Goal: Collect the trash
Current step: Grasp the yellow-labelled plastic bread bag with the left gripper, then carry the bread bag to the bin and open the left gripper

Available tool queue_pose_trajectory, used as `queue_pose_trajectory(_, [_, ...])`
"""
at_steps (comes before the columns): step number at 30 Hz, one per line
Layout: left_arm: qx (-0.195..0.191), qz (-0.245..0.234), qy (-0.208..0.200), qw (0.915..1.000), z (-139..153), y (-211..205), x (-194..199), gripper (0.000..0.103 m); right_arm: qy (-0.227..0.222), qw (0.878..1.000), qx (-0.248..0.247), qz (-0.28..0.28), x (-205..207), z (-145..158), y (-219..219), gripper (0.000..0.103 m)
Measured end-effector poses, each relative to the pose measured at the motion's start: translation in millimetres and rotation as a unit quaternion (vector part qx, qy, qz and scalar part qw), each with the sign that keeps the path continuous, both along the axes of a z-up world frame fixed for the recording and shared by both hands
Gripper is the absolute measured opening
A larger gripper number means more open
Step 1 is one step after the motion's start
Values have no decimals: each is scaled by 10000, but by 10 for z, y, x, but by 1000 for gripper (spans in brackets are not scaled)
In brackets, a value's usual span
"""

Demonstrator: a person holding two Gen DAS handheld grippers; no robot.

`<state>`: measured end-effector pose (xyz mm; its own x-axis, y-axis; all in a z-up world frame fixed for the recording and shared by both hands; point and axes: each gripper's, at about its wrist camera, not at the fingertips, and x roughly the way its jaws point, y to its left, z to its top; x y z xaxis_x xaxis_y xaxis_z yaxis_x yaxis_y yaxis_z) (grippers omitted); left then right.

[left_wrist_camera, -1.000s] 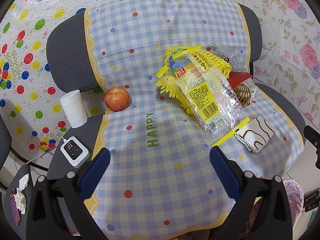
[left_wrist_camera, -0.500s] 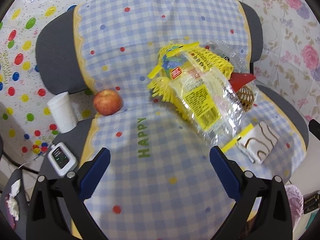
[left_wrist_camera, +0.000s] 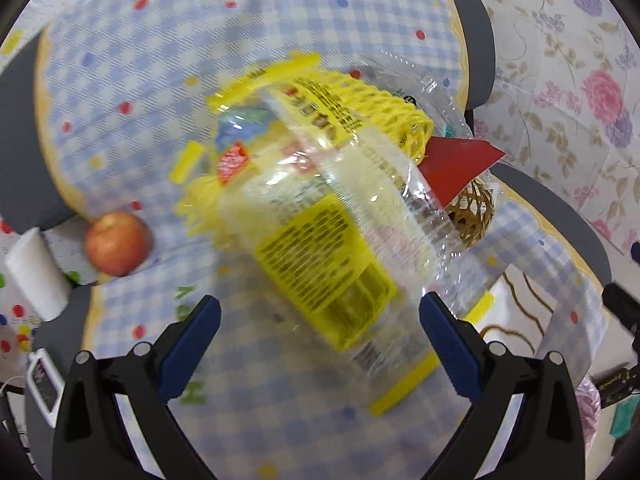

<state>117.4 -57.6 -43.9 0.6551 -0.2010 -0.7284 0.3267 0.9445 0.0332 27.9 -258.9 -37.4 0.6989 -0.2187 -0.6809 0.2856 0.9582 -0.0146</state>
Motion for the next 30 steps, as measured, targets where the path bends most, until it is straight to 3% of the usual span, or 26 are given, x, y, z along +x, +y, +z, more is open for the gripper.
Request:
queue_pose_trajectory(2, [-78, -58, 123, 9999, -48, -31, 69, 94, 64, 10000, 23, -18, 37, -54, -24, 97])
queue_pose_trajectory(7, [-358, -238, 333, 9985, -91, -58, 121, 70, 146, 9998, 78, -55, 91, -103, -57, 97])
queue_pose_trajectory(9, [-487, -280, 284, 9980, -43, -34, 83, 50, 154, 9998, 56, -69, 97, -102, -47, 97])
queue_pose_trajectory(15, [-889, -509, 15, 9947, 208, 93, -179, 11, 79, 9999, -35, -70, 49, -46, 33, 97])
queue_pose_trajectory(17, [-953, -555, -202, 9937, 336, 158, -334, 2, 61, 9999, -62, -106, 35, -17, 55, 97])
queue_pose_trajectory(22, [-928, -268, -726, 9927, 607, 418, -676, 0, -27, 9999, 31, -108, -81, 41, 139, 94])
queue_pose_trajectory(25, [-866, -12, -842, 9927, 614, 579, -832, 0, 0, 9999, 44, 117, -113, -29, 286, 89])
queue_pose_trajectory(27, [-840, 98, -844, 9928, 581, 679, -887, 0, 113, 9995, 105, 293, -105, -125, 389, 53])
queue_pose_trajectory(30, [-963, 163, -666, 9930, 454, 777, -914, 0, 204, 9979, 389, 477, -84, -276, 493, 52])
